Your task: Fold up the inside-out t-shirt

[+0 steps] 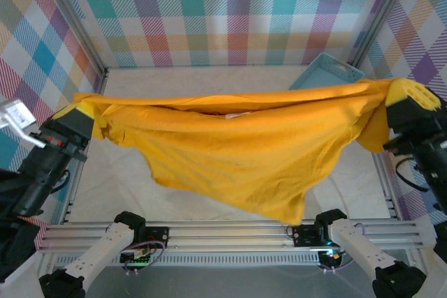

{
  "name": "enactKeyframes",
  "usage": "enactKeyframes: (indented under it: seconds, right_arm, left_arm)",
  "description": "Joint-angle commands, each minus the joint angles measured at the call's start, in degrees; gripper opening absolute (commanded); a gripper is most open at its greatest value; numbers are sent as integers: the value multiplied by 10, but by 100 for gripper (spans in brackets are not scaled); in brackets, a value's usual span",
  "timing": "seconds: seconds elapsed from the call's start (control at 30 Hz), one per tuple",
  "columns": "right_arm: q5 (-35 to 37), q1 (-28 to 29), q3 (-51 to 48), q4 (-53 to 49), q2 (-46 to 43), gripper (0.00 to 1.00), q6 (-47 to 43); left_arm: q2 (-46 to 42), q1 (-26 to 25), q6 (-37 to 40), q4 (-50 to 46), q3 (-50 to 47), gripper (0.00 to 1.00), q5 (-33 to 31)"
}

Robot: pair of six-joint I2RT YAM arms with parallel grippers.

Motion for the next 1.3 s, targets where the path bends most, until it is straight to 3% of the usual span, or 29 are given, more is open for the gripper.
enactKeyframes:
  seconds: [0.0,0.27,0.5,0.53,0.6,0.63,0.67,0.73,0.83,0.9,1.0,1.1,1.27]
  right_arm:
    - [50,2,-41,29,67,0,-10]
    - [57,1,-183,125,224,0,-21]
    - [50,-12,-156,191,490,0,-26]
    - [47,-12,-128,189,538,0,-28]
    - [49,-16,-44,170,639,2,-27]
    - [50,-19,17,144,698,19,-25]
    - [58,-20,87,106,759,40,-24]
    - [85,-22,243,24,864,72,-20]
    - [101,-22,442,-90,961,85,-14]
    - [94,-21,449,-110,952,88,-13]
    - [96,-16,302,-74,857,89,-7]
    - [80,-13,102,-7,725,89,10]
    - [58,3,-132,-8,571,89,52]
  left_arm:
    - [67,5,-11,2,-40,0,-79]
    - [253,11,-27,10,-148,0,-230]
    - [499,90,-80,40,-140,0,-239]
    - [546,101,-79,46,-123,2,-231]
    - [641,121,-84,31,-65,20,-216]
    - [696,132,-86,16,-27,38,-206]
    - [749,145,-91,-8,25,50,-188]
    - [829,169,-94,-54,120,66,-157]
    - [877,180,-76,-112,225,82,-139]
    - [867,180,-64,-129,246,92,-138]
    - [815,176,-50,-124,207,97,-124]
    - [739,165,-52,-103,114,98,-115]
    - [580,116,-77,-33,-100,98,-96]
